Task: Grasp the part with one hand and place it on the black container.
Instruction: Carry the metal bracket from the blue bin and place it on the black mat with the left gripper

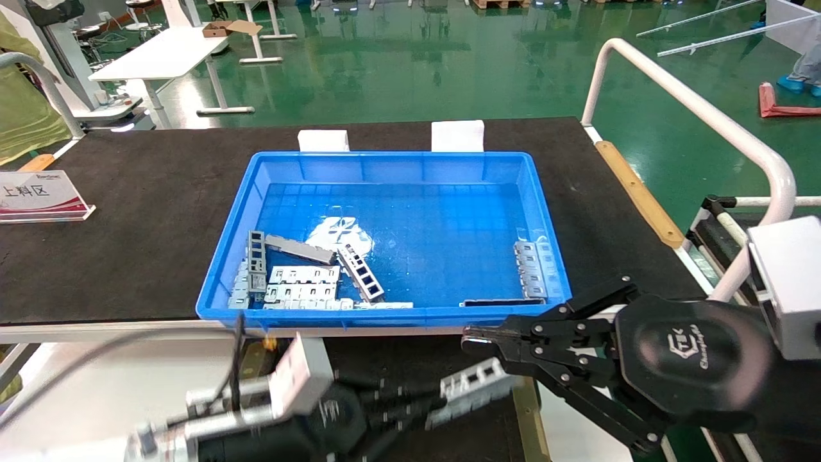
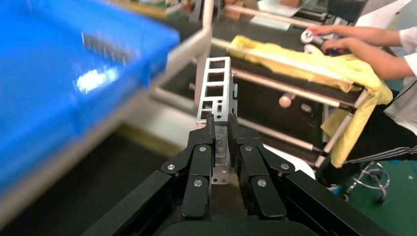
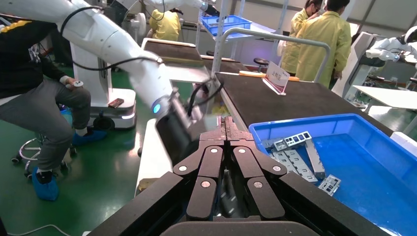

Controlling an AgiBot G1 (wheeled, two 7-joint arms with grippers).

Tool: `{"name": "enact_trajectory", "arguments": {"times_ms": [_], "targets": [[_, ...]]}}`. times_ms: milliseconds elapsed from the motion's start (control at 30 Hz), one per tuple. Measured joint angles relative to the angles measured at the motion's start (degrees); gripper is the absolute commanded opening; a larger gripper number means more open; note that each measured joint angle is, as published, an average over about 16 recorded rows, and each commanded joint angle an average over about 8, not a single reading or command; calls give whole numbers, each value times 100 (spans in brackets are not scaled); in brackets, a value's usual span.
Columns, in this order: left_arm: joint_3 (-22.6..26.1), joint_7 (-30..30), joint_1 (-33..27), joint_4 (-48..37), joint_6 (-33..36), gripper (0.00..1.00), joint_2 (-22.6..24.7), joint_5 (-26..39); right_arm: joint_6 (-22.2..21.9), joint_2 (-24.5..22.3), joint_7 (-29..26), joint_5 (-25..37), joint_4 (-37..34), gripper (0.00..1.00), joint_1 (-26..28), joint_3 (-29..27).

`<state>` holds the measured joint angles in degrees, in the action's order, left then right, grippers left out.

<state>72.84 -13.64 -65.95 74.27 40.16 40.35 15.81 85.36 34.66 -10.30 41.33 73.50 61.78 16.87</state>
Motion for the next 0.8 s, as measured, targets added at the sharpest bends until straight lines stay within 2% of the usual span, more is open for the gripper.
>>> {"name": "enact_trajectory", "arguments": {"times_ms": [167, 400, 800], "targets": [[75, -31, 500, 206, -613, 0, 11, -104, -1, -1, 1, -1, 0, 0, 0, 2], [-39, -116, 1134, 147, -1496, 0, 326, -399, -2, -2, 2, -3, 0, 0, 1, 4], [-854, -313, 2050, -11, -2980, 0, 1162, -943, -3, -3, 4, -5, 0, 0, 2, 8]]}}
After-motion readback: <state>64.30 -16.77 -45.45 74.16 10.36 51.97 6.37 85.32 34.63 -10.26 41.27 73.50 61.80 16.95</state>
